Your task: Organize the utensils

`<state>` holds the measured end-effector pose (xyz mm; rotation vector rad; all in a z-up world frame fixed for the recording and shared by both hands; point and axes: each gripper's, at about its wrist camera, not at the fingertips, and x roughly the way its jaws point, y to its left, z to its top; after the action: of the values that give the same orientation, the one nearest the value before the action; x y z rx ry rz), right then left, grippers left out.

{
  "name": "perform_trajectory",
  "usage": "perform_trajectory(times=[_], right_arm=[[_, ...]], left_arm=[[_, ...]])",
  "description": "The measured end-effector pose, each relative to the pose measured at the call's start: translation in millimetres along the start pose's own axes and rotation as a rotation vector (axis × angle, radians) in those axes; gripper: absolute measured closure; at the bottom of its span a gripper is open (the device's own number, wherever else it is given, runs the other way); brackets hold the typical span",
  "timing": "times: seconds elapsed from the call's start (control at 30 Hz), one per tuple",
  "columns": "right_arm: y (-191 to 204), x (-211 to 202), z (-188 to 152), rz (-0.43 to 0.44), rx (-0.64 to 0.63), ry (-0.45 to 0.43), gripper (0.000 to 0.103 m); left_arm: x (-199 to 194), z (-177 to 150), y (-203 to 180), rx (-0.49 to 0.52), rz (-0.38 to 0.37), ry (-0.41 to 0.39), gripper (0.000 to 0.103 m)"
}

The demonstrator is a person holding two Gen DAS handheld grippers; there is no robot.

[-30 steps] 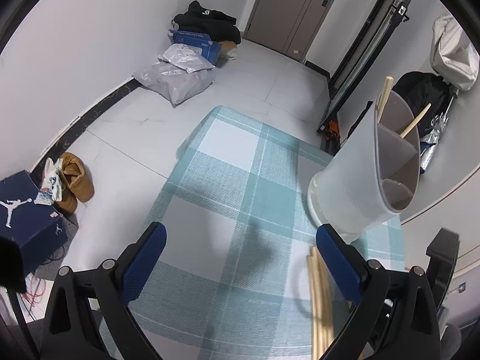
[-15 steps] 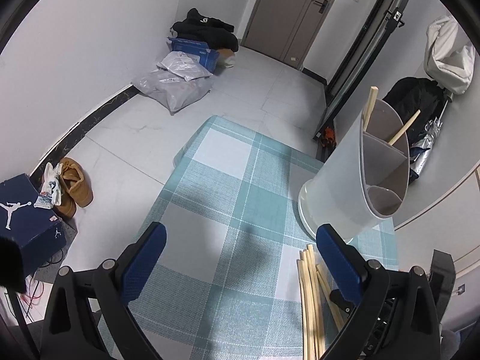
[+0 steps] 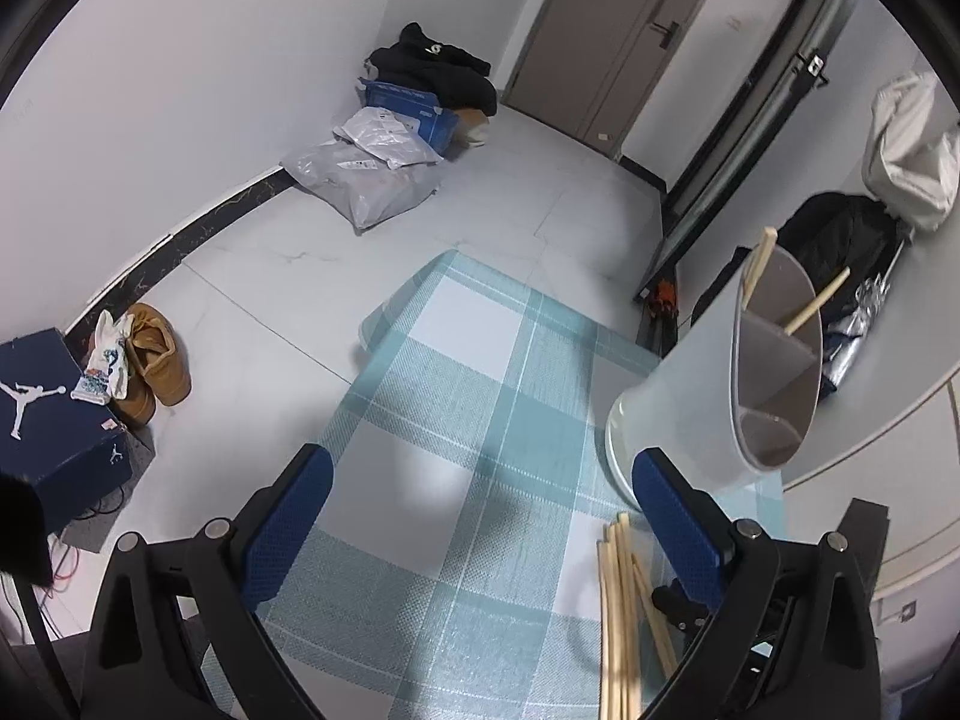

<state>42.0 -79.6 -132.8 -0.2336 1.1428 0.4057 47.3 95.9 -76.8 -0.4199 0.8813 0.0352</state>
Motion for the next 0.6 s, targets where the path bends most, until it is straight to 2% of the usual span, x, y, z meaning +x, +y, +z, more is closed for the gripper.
perform_trajectory(times=[0.6], right_arm=[[25.8,16.7,34.4,-0.018,-0.260,0.073,0.088]], left_arm=[[3.1,3.0,3.6,-0.030,-0.001,0.009,0.004]])
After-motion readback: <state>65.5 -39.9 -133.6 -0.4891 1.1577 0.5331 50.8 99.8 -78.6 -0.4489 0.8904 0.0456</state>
